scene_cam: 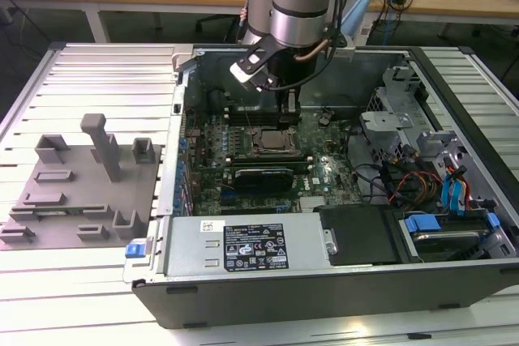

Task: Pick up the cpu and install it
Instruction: 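Close the cpu cover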

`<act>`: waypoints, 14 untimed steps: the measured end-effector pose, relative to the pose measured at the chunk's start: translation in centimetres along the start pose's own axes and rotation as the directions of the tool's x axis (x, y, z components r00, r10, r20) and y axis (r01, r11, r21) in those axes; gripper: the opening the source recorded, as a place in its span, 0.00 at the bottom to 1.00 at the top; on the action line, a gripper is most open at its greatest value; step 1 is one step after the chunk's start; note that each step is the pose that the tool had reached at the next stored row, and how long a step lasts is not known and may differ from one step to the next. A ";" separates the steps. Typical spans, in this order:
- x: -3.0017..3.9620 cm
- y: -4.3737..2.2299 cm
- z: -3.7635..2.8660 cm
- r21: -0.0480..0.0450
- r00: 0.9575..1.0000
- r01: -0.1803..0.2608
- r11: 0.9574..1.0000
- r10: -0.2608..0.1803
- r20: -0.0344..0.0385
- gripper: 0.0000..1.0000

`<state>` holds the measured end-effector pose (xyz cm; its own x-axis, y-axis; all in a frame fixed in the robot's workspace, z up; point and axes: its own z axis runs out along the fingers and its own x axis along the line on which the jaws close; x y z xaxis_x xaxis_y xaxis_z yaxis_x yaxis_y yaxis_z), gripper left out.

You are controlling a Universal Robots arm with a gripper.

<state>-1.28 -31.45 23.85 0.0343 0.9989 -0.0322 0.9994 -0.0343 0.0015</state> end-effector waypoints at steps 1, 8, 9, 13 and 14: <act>0.00 -0.02 0.04 0.000 1.000 0.000 1.000 0.000 0.000 0.11; 0.00 -0.02 0.08 -0.001 1.000 0.022 1.000 -0.022 0.000 0.11; 0.00 -0.02 0.10 -0.002 0.998 0.063 0.998 -0.063 0.000 0.11; 0.00 -0.02 0.16 -0.006 0.981 0.196 0.981 -0.196 0.005 0.11; 0.00 -0.02 0.17 -0.007 0.974 0.228 0.974 -0.228 0.007 0.11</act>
<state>-1.30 -31.45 23.68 -0.1940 0.9802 -0.0386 0.9810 0.1942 0.0007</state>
